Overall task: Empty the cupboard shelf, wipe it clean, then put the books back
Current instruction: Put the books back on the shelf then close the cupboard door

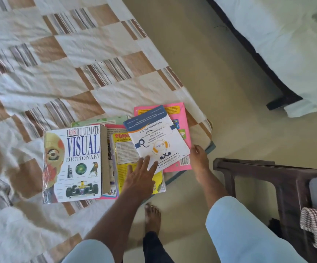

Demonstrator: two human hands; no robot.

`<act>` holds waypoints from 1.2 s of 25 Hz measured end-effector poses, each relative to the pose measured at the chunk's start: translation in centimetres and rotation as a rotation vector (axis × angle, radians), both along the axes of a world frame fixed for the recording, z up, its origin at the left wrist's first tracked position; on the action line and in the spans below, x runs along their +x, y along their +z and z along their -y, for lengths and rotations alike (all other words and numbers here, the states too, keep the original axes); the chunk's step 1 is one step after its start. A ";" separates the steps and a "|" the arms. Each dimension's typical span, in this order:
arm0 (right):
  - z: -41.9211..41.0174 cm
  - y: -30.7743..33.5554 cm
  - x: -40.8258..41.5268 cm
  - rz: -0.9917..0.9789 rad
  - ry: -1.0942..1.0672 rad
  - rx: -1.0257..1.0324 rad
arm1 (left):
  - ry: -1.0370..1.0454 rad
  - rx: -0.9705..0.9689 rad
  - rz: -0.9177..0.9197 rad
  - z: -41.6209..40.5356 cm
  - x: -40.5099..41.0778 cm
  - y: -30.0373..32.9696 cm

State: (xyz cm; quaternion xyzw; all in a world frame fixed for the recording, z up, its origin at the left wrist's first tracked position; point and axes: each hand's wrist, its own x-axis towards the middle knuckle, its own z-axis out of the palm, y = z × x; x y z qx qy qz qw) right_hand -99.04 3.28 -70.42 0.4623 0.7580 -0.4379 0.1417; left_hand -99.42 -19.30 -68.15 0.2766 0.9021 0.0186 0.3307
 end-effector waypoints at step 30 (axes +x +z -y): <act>-4.4 15.5 3.2 -0.757 -0.033 0.488 | 0.937 0.699 0.674 2.6 -1.5 2.4</act>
